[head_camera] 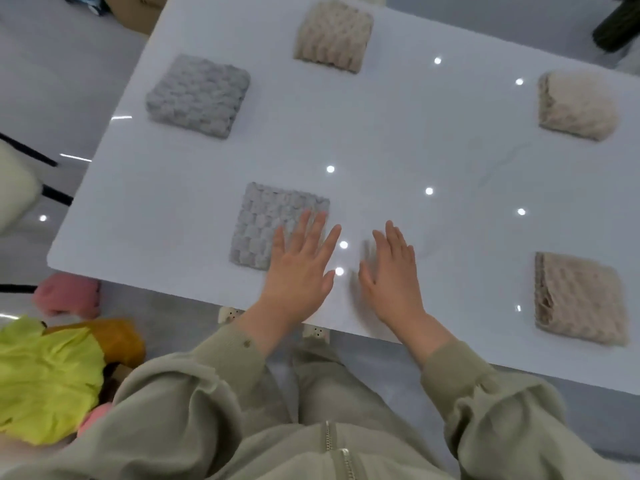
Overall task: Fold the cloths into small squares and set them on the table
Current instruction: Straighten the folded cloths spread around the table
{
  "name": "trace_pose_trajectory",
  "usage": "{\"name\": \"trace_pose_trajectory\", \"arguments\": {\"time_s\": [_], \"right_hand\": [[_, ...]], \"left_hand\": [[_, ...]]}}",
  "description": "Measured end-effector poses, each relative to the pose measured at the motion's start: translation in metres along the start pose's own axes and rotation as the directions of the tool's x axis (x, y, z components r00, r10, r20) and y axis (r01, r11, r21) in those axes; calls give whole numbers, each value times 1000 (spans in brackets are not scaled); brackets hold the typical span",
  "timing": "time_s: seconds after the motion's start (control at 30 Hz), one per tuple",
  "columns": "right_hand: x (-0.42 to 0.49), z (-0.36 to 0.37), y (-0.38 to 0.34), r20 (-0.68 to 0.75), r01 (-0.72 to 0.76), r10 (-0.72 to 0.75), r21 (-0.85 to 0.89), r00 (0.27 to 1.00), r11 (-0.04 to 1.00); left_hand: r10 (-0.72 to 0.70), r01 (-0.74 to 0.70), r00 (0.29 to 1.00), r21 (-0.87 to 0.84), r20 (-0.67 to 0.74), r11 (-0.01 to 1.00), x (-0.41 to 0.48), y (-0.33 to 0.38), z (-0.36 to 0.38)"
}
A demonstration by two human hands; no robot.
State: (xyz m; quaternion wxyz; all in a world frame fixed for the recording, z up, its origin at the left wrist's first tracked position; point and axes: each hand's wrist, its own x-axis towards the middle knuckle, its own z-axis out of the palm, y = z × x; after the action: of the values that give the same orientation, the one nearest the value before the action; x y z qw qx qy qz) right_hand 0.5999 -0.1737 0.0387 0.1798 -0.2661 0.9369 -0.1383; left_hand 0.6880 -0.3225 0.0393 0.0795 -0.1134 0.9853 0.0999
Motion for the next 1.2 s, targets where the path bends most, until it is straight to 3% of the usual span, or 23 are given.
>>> {"name": "trace_pose_trajectory", "arguments": {"time_s": [0.13,0.27,0.4,0.47,0.53,0.77,1.1,1.2], "right_hand": [[8,8,-25,-59,-80,87,118,994,990],[11,20,-60,-55,-194,230,370,972,909],[17,31,-95,-20,-289,441,728,897,622],[22,35,-108,-14,-290,528,824,849,487],[28,38,-115,-15,-278,568,861,823,426],[56,44,-116,-70,-213,512,855,856,473],[52,53,-129,-60,-196,450,843,891,501],[47,53,-125,-79,-197,482,846,872,495]], "left_hand": [[100,-102,993,-31,-59,994,10,-47,0],[182,-195,981,-287,-73,938,22,-101,-11],[-1,-41,998,-645,-65,763,21,-135,-12],[-136,81,991,-792,-3,605,17,-142,-11],[-224,156,973,-867,53,474,16,-144,-9],[-233,116,971,-952,49,284,25,-131,-1],[-226,103,974,-946,33,308,18,-117,7],[-247,93,969,-944,12,317,15,-119,6]]}}
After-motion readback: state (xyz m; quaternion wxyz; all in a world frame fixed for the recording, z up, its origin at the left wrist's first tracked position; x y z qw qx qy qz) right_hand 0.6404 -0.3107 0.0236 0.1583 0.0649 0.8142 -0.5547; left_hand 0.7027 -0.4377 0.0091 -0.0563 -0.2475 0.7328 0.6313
